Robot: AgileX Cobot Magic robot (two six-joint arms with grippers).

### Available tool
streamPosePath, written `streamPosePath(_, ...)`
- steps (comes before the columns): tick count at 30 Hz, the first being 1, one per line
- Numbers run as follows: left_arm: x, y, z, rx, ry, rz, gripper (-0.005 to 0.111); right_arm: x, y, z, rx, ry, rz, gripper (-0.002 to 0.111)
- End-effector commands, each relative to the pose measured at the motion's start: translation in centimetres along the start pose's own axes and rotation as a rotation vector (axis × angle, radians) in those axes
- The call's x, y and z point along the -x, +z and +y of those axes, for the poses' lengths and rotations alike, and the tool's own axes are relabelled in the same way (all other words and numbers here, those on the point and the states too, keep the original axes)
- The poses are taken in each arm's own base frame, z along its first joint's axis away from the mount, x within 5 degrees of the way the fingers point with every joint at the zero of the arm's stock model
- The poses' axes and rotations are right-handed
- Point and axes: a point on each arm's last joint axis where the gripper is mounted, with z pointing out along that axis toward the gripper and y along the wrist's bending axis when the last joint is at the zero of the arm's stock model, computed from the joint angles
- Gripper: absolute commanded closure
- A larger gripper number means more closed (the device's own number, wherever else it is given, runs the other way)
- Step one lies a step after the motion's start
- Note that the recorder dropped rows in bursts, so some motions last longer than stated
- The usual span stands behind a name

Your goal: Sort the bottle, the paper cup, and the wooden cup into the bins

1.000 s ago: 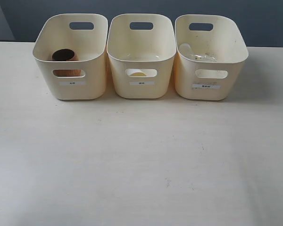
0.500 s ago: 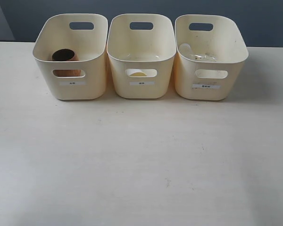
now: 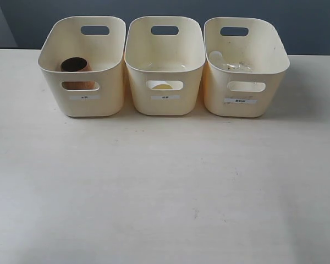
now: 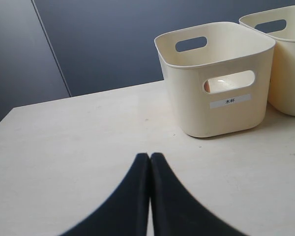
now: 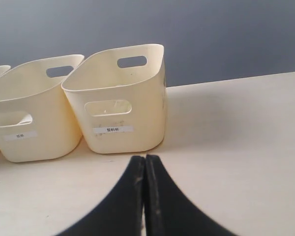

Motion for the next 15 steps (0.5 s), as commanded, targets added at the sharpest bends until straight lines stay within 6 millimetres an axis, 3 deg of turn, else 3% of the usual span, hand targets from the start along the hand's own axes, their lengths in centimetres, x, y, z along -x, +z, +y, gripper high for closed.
streamPosePath(1,-0.01,-0.03,-0.02,-0.003,-0.003,-0.005,0.107,-0.04,-0.01,-0.02,-0.004,0.009,-0.004,0.109)
streamPosePath(15,-0.01,-0.03,-0.02,-0.003,-0.003,-0.005,0.107,0.00,-0.02,-0.23,-0.026,-0.071,-0.008,0.109)
